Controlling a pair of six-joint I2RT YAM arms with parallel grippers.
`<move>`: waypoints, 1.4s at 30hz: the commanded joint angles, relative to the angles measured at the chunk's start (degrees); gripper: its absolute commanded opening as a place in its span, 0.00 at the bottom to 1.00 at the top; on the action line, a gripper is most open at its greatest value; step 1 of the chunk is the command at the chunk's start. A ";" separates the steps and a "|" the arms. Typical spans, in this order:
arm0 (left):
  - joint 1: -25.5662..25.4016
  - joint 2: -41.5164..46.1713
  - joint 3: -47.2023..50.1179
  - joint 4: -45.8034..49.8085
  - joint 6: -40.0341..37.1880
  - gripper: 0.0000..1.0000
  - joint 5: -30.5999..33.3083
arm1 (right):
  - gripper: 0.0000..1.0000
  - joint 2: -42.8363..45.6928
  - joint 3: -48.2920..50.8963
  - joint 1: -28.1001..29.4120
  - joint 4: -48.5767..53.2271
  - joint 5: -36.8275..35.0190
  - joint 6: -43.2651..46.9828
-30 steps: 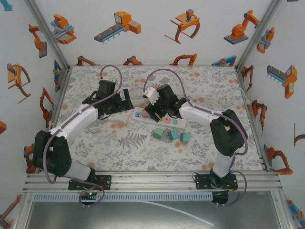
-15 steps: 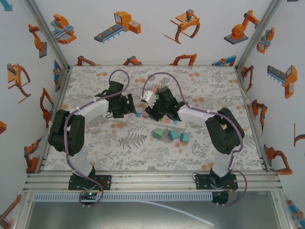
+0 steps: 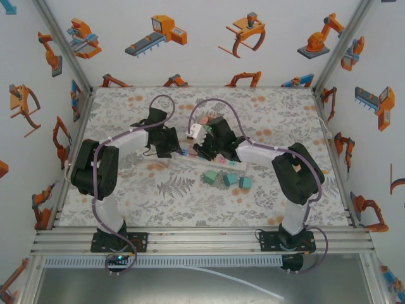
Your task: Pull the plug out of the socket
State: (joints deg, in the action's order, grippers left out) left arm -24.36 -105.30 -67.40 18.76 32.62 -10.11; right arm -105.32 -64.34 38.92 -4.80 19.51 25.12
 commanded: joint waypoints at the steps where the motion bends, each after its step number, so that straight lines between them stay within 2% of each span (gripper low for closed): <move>1: -0.33 -1.43 0.21 2.83 -0.09 0.52 2.08 | 0.32 1.76 -0.38 0.13 -0.03 1.23 2.71; 9: -0.60 -1.63 1.74 3.79 -0.10 0.52 4.98 | 0.30 4.00 -1.79 -0.94 1.50 4.85 2.44; 15: -1.27 -1.84 1.66 3.94 -0.09 0.52 6.05 | 0.28 5.45 -0.65 -2.30 -1.19 7.02 0.05; 28: -1.67 -2.02 1.96 4.54 0.86 0.52 9.46 | 0.21 8.62 2.10 -3.50 -6.09 5.26 1.14; 36: -2.18 -2.31 1.06 4.40 1.38 0.52 8.93 | 0.20 9.41 2.71 -4.55 -4.90 2.42 6.88; 42: -2.36 -1.07 0.97 3.52 1.79 0.55 7.72 | 0.20 11.86 2.07 -4.64 -4.59 3.19 5.12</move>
State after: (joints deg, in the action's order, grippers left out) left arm -26.57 -105.21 -67.51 18.46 34.39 -6.83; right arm -96.42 -61.23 34.35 -7.97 22.46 30.28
